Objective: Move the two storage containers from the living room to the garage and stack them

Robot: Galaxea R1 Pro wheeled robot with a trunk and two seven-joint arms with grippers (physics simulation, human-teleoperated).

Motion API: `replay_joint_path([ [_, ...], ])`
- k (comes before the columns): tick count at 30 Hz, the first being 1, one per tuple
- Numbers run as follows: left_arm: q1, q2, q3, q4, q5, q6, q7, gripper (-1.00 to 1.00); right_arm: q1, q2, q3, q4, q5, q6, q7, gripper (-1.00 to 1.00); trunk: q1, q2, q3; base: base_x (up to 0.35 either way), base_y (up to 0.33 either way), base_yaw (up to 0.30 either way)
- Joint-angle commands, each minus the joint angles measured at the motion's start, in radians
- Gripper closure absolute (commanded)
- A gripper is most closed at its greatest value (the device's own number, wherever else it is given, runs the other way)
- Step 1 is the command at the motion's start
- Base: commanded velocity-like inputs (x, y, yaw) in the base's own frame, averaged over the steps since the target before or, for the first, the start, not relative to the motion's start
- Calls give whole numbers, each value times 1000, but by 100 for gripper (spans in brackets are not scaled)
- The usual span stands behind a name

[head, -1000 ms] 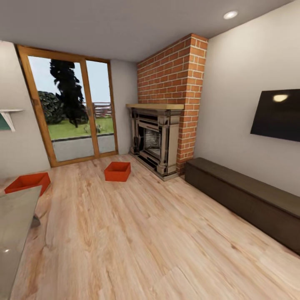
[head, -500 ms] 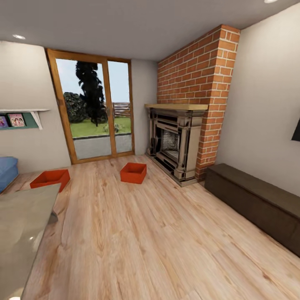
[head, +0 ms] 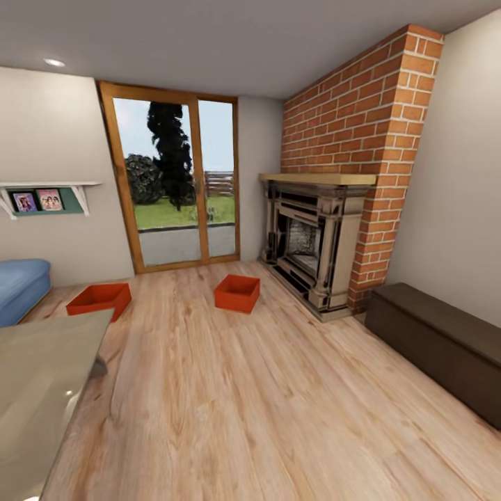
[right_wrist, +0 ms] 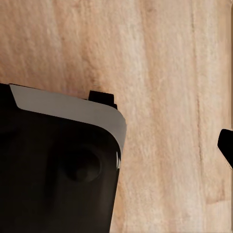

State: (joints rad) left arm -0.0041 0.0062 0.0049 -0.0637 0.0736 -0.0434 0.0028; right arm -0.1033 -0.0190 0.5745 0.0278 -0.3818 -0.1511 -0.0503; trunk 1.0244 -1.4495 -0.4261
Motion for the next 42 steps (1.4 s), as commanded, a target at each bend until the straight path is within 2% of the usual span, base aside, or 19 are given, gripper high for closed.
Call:
replay_joint_path([
  [1, 0, 0, 0, 0, 8, -3, 0, -100, -1, 1, 8, 3, -8, -5, 0, -100, 1, 0, -1, 321, 0, 2],
  [14, -1, 0, 0, 0, 8, -3, 0, -100, -1, 1, 8, 3, -8, -5, 0, -100, 1, 0, -1, 321, 0, 0],
  [25, -1, 0, 0, 0, 8, -3, 0, -100, -1, 0, 8, 3, -8, -7, 0, -100, 1, 0, -1, 321, 0, 199],
  [42, -1, 0, -2, 0, 7, -3, 1, -100, -1, 5, 10, 3, -6, -6, 1, -100, 1, 0, -1, 321, 0, 23],
])
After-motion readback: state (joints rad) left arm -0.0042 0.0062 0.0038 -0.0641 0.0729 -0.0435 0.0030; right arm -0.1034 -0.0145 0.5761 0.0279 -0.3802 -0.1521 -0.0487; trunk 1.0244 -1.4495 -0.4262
